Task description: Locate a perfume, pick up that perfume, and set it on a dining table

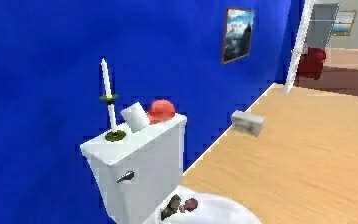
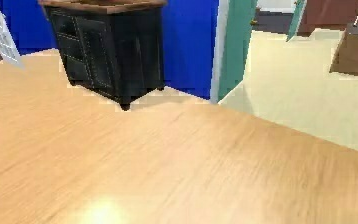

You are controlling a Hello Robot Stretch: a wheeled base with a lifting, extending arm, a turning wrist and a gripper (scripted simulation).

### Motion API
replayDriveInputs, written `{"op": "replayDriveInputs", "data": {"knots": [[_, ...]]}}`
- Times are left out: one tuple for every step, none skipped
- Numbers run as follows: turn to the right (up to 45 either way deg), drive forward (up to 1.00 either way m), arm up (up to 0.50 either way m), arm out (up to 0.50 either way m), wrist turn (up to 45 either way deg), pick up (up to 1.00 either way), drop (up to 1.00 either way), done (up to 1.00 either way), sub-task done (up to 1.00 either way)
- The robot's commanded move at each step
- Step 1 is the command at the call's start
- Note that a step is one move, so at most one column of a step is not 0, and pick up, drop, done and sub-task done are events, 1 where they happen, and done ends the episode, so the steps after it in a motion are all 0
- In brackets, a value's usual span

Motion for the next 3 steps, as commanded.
{"op": "replayDriveInputs", "data": {"knots": [[0.0, 0.15, 0.00, 0.00, 0.0, 0.00, 0.00, 0.00, 0.00], [-45.0, 0.00, 0.00, 0.00, 0.0, 0.00, 0.00, 0.00, 0.00], [-30.0, 0.00, 0.00, 0.00, 0.0, 0.00, 0.00, 0.00, 0.00]]}}
